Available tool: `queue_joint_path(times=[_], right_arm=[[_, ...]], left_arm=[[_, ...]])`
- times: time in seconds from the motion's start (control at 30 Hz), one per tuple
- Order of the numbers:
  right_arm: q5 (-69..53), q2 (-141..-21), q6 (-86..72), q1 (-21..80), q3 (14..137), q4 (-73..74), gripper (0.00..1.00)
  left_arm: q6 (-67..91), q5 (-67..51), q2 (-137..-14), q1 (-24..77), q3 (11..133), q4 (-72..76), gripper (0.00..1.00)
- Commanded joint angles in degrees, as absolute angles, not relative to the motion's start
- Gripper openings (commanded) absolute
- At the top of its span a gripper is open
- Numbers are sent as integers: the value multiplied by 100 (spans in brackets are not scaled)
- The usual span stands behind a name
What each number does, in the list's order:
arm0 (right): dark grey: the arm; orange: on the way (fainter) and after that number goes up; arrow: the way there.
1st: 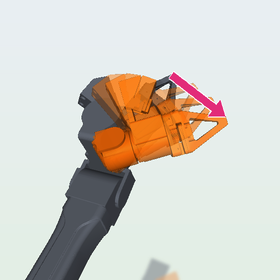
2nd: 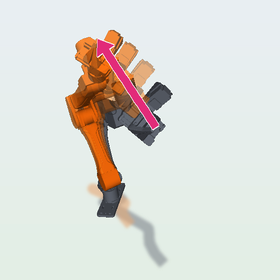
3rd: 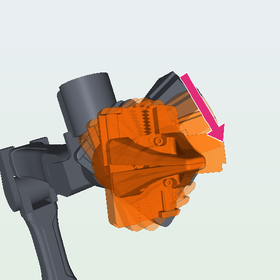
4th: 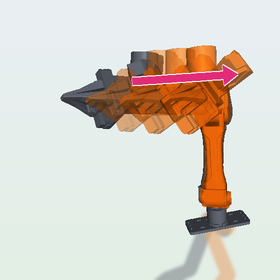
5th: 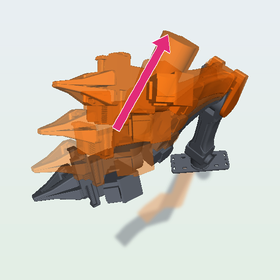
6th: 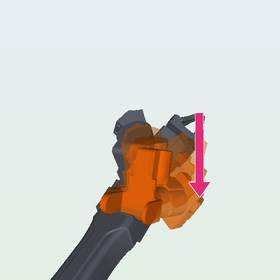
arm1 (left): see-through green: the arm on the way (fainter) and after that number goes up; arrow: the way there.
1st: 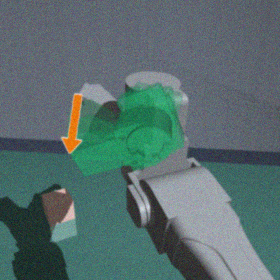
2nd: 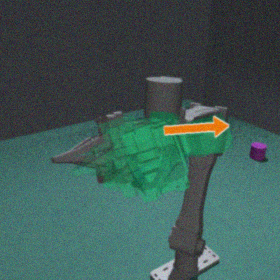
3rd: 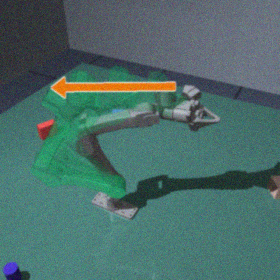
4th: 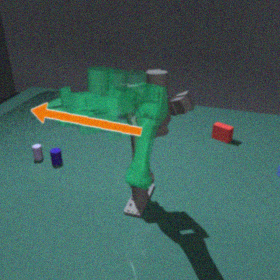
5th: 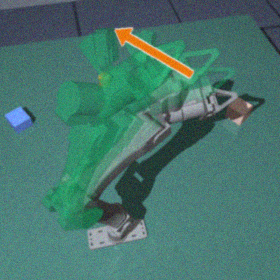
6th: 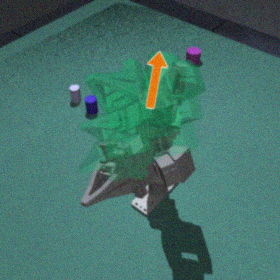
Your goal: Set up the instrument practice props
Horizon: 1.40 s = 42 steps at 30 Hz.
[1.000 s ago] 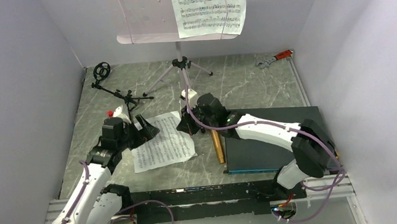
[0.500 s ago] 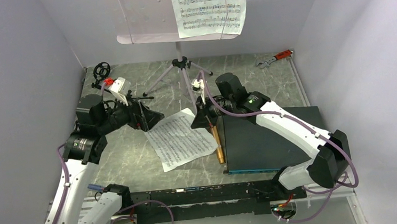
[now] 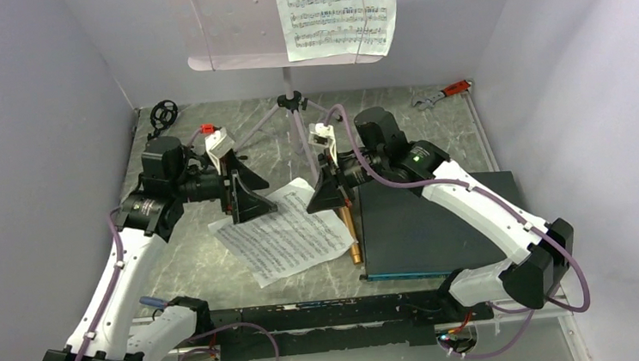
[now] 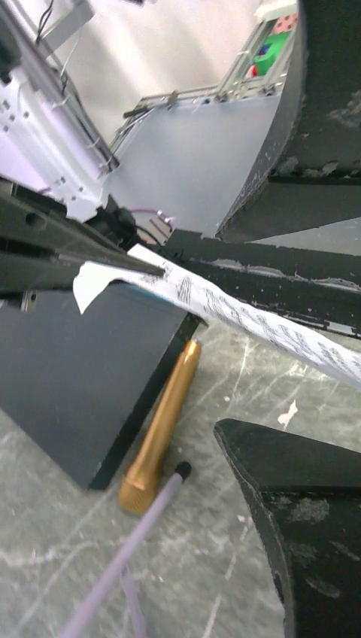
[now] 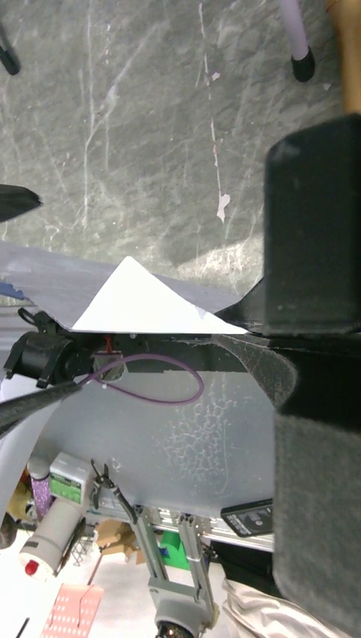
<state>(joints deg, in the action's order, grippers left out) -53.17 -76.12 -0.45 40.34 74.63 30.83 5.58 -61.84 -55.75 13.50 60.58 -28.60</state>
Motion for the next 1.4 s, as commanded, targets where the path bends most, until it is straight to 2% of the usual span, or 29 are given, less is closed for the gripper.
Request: queue_joint_path(times=[0.0,0.13,0.27,0.47,0.63,0.73,0.77,0.9,1.03,1.1,1.23,1.37], right_arm=[[-5634,-7493,-141,4038,7778,3062,0],[-5635,-7621,-147,4036,7946,3195,0],[-5633,-7698,-159,4051,8042,3261,0],[-5444,-7644,-156,4048,8068,3278,0],[-4823,-7604,-294,4048,8092,3162,1],[-4565,-7587,-395,4039,8137,3071,9],[-4426,-7559,-427,4030,8142,3049,14],[-3461,-7271,-781,3928,7955,2743,42],[-3198,-6786,-1551,3494,7327,1982,77],[-3016,-6505,-1921,3325,6914,1568,87],[-3007,-5932,-2585,3110,5951,590,98],[-3247,-5559,-3236,3104,5135,-572,99]], left_arm=[[392,-6913,-5634,1652,6243,-2595,93],[120,-6435,-5840,2243,6324,-2975,87],[70,-6024,-6068,2646,6354,-3181,73],[-141,-5773,-6143,2733,6410,-3336,42],[-29,-5553,-5939,2733,6254,-3040,4],[337,-5430,-5748,2734,6036,-2588,3],[507,-5294,-5670,2733,5951,-2419,3],[891,-4546,-5298,2733,5630,-1871,3],[1419,-3976,-4930,2733,5303,-1145,3],[1795,-3474,-4788,2733,5135,-767,3],[2457,-2488,-4588,2733,4998,-516,3],[3228,-1767,-4363,2733,4802,-150,3]])
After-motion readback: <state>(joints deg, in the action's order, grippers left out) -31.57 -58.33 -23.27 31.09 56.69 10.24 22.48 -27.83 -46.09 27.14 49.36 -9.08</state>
